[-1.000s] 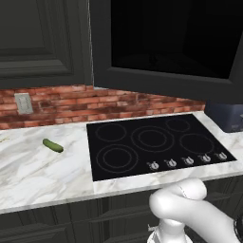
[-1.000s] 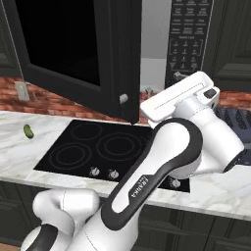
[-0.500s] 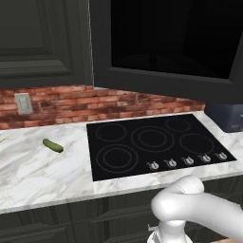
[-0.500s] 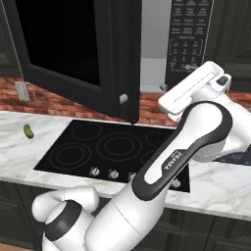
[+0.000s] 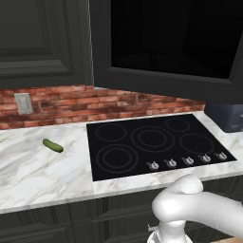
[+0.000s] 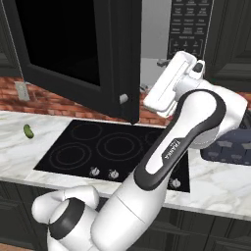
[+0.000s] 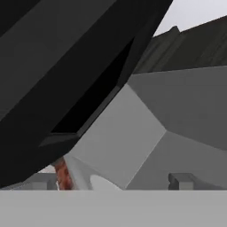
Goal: Open the microwave door.
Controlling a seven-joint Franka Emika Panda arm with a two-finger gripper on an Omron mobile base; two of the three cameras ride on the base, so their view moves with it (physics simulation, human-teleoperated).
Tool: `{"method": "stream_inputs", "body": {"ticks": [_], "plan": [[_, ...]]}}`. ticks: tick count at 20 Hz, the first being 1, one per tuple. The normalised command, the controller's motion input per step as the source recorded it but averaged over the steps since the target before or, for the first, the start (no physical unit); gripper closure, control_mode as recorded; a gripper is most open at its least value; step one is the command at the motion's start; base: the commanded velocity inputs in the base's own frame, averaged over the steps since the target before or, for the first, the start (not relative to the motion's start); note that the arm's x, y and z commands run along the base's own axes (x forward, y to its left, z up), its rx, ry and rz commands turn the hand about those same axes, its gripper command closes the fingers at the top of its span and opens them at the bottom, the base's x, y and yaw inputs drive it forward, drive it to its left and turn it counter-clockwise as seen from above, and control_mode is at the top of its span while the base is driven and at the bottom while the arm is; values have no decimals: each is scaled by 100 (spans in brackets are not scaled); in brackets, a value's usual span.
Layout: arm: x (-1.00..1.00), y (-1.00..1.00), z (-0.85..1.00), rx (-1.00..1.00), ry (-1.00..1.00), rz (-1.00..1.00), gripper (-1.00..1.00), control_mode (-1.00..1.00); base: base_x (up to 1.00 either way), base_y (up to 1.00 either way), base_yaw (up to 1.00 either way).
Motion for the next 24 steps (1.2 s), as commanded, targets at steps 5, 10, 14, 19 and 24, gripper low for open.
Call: {"method": "stream_inputs", "body": {"ticks": [5, 10, 14, 19, 24], "plan": [[-5, 97, 0, -9, -3, 20, -100, -100, 0, 0, 0], [-54, 84, -2, -9, -6, 35, -100, -100, 0, 0, 0], [-70, 78, -6, -3, -9, 45, -100, -100, 0, 0, 0], [-55, 96, -14, -1, -11, 45, -100, -100, 0, 0, 0], [-49, 99, -14, 0, -16, 38, -100, -100, 0, 0, 0]]}}
